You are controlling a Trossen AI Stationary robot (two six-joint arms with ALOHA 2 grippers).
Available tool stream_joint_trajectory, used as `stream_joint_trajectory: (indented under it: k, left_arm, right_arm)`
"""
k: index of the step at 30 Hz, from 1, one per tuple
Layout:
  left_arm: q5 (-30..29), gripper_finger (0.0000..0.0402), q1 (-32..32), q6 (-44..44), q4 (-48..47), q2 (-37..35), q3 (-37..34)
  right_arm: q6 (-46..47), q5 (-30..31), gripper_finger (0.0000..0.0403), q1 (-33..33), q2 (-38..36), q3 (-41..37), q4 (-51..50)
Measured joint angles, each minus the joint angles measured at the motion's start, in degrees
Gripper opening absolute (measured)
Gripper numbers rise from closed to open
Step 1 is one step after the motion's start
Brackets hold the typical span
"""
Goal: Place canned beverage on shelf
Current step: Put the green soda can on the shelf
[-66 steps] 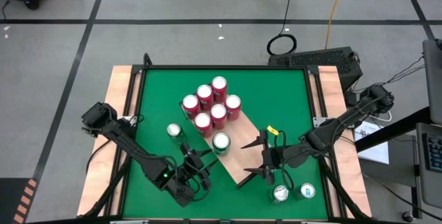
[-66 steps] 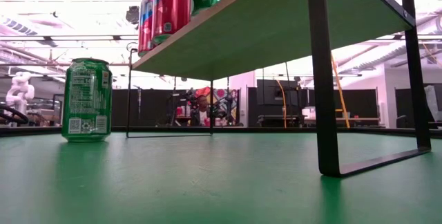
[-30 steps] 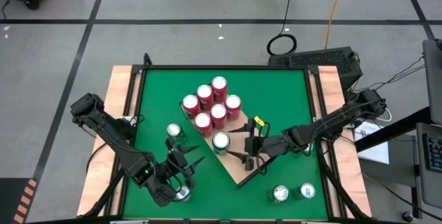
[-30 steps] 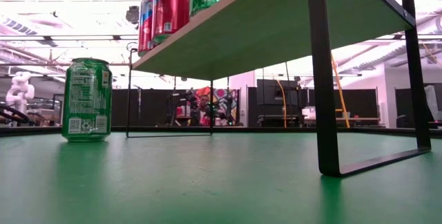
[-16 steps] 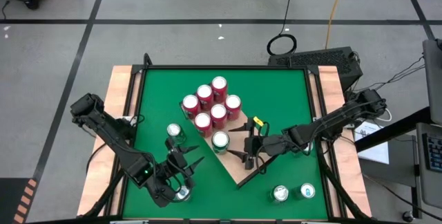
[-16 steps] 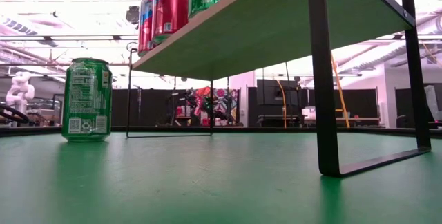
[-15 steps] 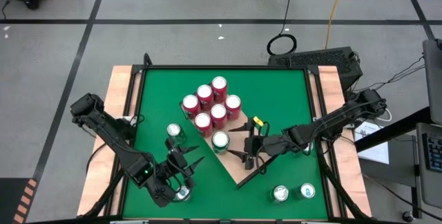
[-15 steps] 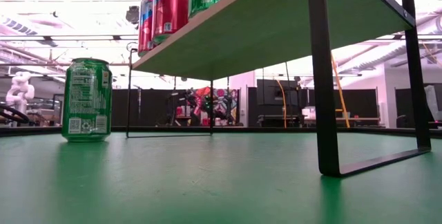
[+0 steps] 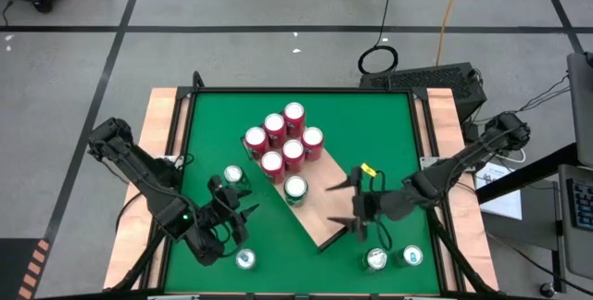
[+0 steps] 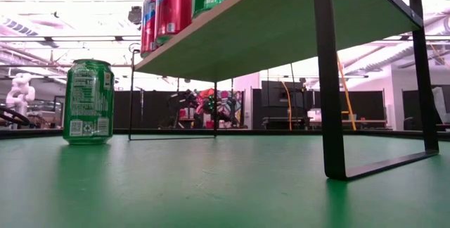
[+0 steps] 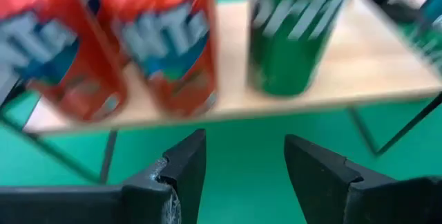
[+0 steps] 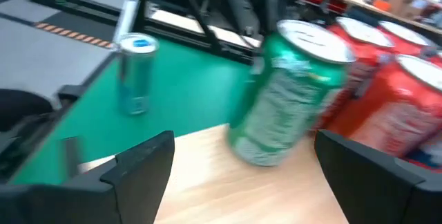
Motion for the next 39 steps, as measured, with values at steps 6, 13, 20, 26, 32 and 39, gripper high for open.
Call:
stream_joint_trajectory:
  k: [6, 13, 20, 26, 32, 39]
  left_arm:
    - [7.43, 0.0193, 1.27, -11.94, -15.82, -0.43, 0.00]
    - [12.42, 0.0193, 2.03, -20.31, -27.78, -0.43, 0.00]
    - [11.06, 0.0193, 2.03, -20.52, -27.64, -0.41, 0.00]
    - [7.44, 0.0193, 2.03, -20.53, -27.66, -0.41, 0.00]
    - [5.74, 0.0193, 2.03, -20.58, -27.51, -0.39, 0.00]
    - [5.11, 0.0193, 2.03, -20.61, -27.51, -0.39, 0.00]
  right_arm:
    - [0.56, -0.01, 0.0339, 5.22, 0.16, 0.00, -0.29]
    - [0.97, 8.18, 0.0339, 6.19, 0.57, 0.00, -0.11]
    - [0.83, 7.31, 0.0339, -0.42, 4.51, -0.02, 2.02]
    - [1.55, -3.91, 0.0339, -6.78, 6.44, -0.02, 1.95]
    - [3.42, -9.49, 0.0338, -10.74, 6.36, -0.02, 2.97]
    - [3.82, -15.15, 0.0338, -12.40, 6.36, -0.02, 6.79]
